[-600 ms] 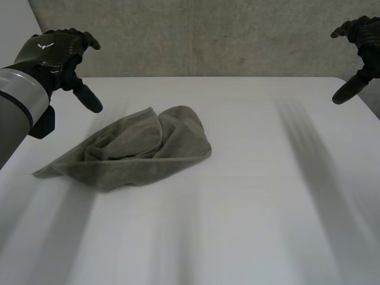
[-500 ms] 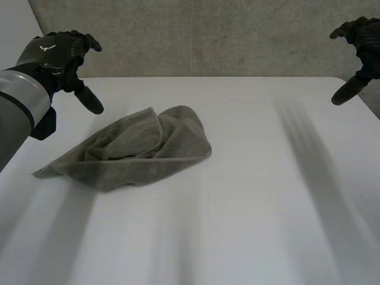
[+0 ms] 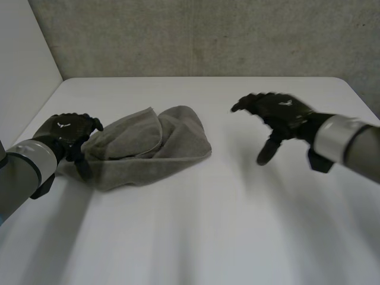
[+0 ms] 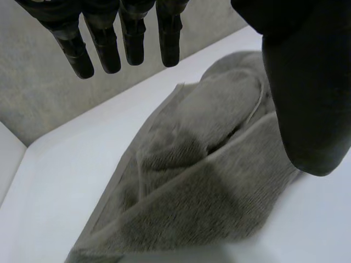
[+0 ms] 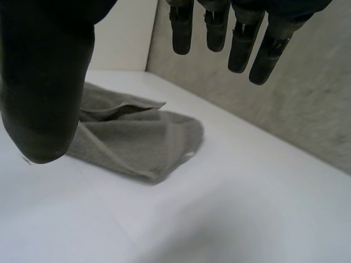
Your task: Fold the towel.
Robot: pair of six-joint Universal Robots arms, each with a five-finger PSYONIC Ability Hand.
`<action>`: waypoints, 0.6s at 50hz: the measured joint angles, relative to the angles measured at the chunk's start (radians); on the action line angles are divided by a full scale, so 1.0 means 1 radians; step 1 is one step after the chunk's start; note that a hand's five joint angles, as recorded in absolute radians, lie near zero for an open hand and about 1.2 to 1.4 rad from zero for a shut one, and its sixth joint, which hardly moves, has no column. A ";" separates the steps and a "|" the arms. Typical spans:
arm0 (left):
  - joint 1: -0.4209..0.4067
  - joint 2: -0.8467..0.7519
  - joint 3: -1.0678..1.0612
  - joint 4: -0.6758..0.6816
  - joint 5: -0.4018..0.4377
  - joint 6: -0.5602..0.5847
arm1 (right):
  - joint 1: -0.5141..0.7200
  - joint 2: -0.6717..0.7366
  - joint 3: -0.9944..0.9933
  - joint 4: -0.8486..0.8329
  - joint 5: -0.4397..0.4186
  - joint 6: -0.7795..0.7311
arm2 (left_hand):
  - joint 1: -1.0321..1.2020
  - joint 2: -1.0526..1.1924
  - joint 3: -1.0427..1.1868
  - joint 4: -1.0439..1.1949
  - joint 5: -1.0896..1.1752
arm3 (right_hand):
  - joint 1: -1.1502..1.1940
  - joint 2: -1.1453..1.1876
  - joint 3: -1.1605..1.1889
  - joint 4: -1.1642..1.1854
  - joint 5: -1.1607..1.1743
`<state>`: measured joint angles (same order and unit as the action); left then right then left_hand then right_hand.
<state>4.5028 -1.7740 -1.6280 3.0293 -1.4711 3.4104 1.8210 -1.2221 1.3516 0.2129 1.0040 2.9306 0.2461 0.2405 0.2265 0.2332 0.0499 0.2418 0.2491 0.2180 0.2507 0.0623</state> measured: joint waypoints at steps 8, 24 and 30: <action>0.058 -0.106 0.015 0.048 0.053 0.012 | 0.152 0.227 -0.151 -0.106 0.169 0.071 | 0.000 0.000 0.000 0.000 0.000 | 0.000 0.000 0.000 0.000 0.000; 0.074 -0.225 0.025 0.084 0.052 0.012 | 0.321 0.614 -0.531 -0.200 0.212 0.293 | 0.212 0.214 0.000 0.000 0.231 | 0.026 0.006 0.000 0.000 0.042; 0.067 -0.220 0.024 0.086 0.049 0.016 | 0.337 0.756 -0.696 -0.145 0.165 0.391 | 0.433 0.440 0.000 0.000 0.454 | 0.074 0.062 0.000 0.000 0.094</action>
<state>4.5700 -1.9939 -1.6045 3.1155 -1.4220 3.4260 2.1582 -0.4664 0.6557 0.0681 1.1691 3.3215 0.6787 0.6806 0.2265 0.2332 0.5036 0.3163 0.3110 0.2180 0.2507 0.1566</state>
